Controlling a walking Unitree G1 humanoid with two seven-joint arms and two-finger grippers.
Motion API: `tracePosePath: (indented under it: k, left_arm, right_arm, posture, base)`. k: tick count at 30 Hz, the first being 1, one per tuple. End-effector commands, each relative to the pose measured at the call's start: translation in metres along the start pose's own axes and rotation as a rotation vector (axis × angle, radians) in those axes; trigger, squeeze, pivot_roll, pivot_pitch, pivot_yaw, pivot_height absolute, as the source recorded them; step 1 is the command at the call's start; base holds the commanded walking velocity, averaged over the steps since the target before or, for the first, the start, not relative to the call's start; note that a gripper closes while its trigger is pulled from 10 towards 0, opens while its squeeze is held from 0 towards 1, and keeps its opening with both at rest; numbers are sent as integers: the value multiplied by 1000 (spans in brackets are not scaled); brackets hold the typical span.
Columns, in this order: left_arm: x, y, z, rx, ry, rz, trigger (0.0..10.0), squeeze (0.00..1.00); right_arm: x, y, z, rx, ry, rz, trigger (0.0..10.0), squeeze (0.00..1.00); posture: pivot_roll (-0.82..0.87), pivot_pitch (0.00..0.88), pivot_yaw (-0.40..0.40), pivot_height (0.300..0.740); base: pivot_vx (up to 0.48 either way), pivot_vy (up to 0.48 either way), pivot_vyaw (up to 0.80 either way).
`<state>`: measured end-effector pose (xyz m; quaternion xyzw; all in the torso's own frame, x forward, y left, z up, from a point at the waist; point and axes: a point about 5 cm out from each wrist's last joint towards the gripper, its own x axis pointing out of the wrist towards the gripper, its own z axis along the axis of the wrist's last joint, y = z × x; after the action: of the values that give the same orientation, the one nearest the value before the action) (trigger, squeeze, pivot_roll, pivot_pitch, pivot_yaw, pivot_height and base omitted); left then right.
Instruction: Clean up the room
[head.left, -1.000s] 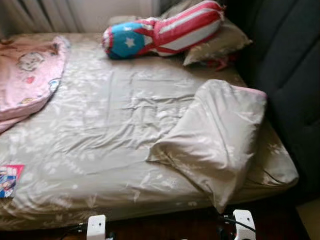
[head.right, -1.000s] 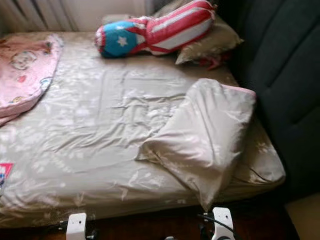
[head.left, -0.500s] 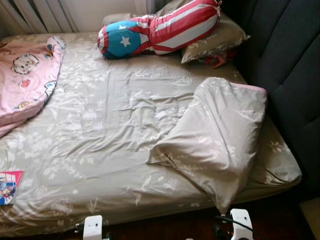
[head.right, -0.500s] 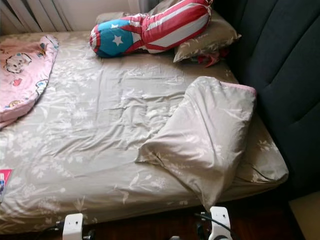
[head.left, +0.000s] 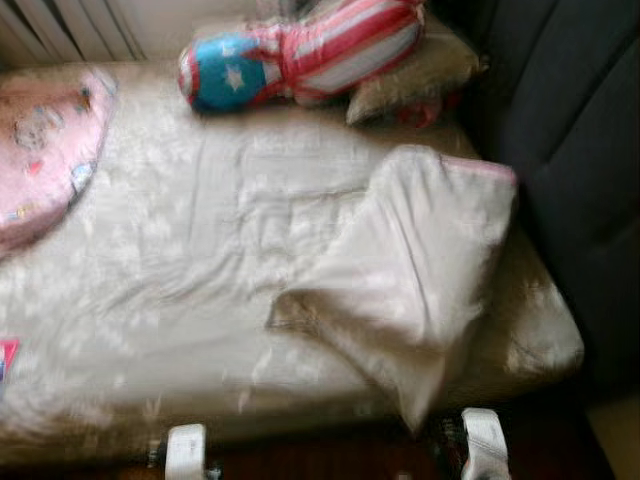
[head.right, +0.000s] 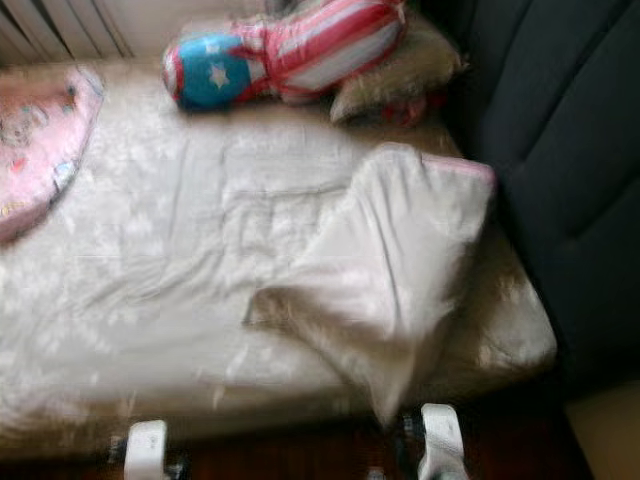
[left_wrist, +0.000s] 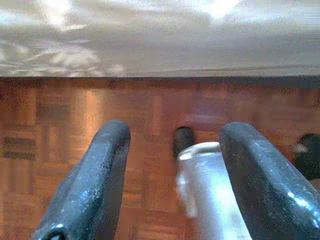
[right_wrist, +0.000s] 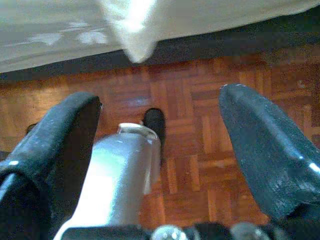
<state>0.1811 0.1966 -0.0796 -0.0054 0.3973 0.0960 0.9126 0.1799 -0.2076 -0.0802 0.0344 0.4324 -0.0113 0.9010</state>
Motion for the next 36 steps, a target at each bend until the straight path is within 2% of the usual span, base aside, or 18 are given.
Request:
tracePosePath:
  k: [1,20,25,36]
  left_arm:
    - [-4,5,-14,-11,48,17,10000,0]
    - [-5,5,-17,-12,61,15,10000,0]
    - [-5,6,-18,1,66,16,10000,0]
    - [-5,8,-17,-22,56,20,10000,0]
  right_arm:
    - [-1,2,-5,7,17,4,10000,0]
    - [-1,1,-6,3,17,4,10000,0]
    - [-1,1,-6,1,18,5,10000,0]
    - [-1,1,-7,3,20,5,10000,0]
  posture:
    - [-90,163,-21,740]
    - [-93,160,-24,740]
    - [-94,157,-22,740]
    - [-94,152,-23,740]
  base:
    - [0,0,0]
    - [0,0,0]
    - [0,-432,0]
    - [0,0,0]
